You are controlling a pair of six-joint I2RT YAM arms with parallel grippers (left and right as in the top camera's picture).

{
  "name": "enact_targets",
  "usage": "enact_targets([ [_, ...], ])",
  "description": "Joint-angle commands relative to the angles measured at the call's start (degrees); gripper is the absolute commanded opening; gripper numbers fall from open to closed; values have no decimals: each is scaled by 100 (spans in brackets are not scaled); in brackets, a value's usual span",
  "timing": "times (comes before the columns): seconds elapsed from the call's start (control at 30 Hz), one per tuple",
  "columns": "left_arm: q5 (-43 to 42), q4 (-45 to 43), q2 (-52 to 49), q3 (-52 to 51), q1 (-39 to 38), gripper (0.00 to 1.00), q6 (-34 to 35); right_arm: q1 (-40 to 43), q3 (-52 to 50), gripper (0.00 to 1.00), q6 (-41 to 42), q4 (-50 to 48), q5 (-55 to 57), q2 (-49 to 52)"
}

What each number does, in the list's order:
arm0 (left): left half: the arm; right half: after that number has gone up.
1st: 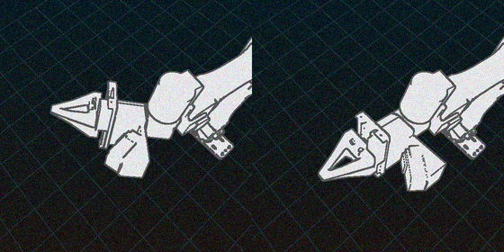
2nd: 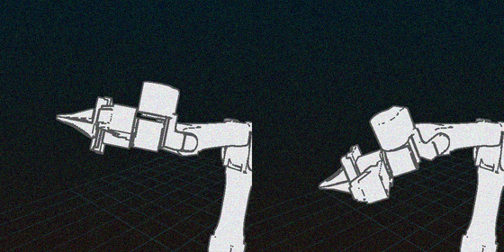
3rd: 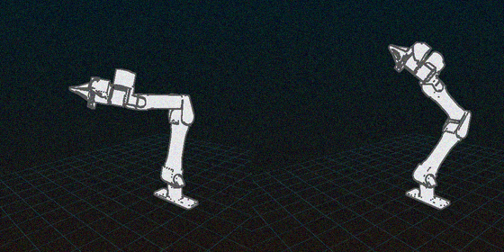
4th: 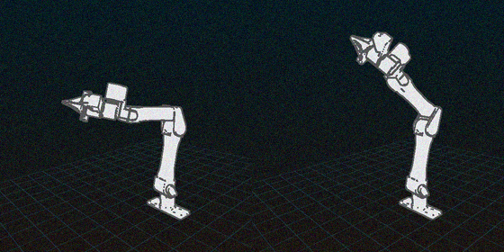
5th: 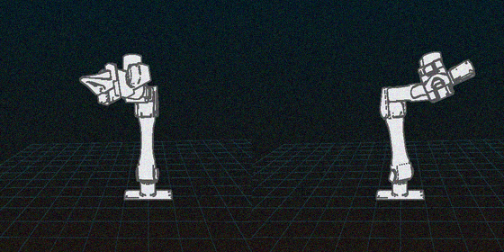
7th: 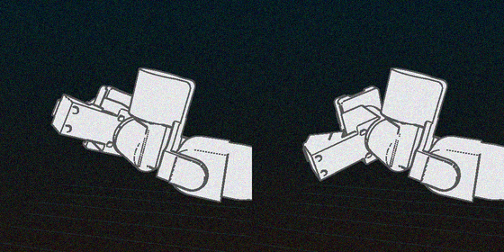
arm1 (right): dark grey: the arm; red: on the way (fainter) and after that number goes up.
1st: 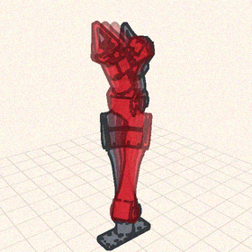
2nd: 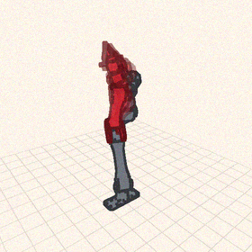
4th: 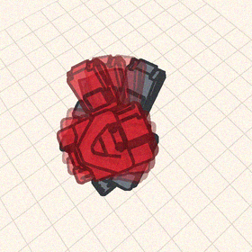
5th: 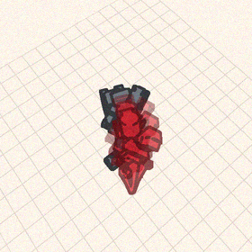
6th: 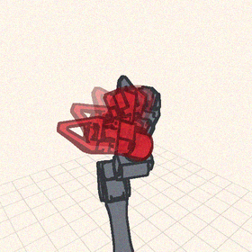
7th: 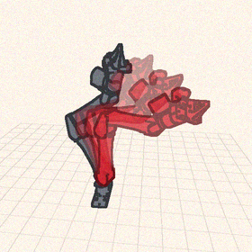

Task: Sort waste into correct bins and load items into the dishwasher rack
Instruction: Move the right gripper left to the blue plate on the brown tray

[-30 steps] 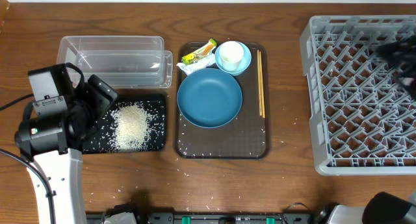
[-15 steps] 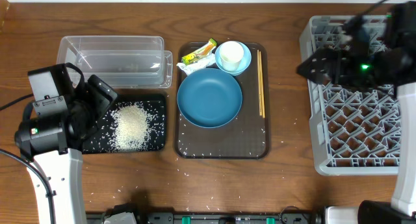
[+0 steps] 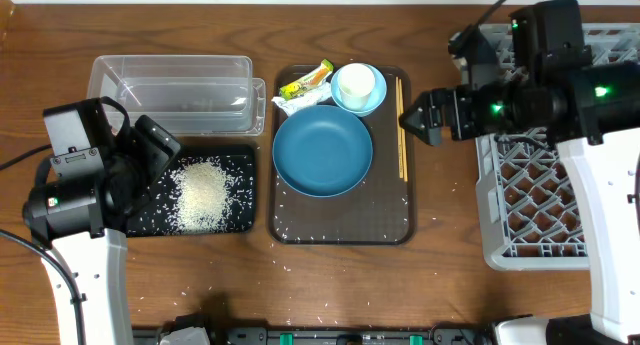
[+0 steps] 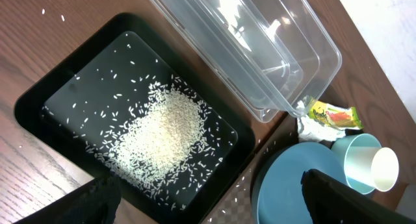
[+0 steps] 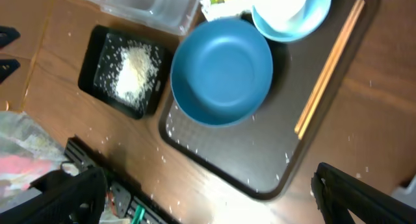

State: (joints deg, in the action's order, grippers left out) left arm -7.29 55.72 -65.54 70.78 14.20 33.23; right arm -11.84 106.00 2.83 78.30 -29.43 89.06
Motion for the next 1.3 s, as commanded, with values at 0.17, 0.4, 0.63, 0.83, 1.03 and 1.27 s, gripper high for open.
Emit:
enact_targets([
  [0.17,50,20,-7,96,26,91,7,-149,-48,99,286,-442,258,166],
  [0.4,50,17,-7,96,26,92,7,-761,-48,81,310,-570,267,817],
  [0.63,50,20,-7,96,24,92,7,-1429,-48,78,1073,-579,1023,1624],
  [0.83,50,17,-7,96,26,91,7,-1742,-48,85,1523,-588,1469,1956],
  [1.03,50,20,-7,96,26,91,7,-1825,-57,89,1843,-490,2175,1976],
  [1.27,50,17,-7,96,26,91,7,-1869,-533,86,2406,-737,2140,1982],
])
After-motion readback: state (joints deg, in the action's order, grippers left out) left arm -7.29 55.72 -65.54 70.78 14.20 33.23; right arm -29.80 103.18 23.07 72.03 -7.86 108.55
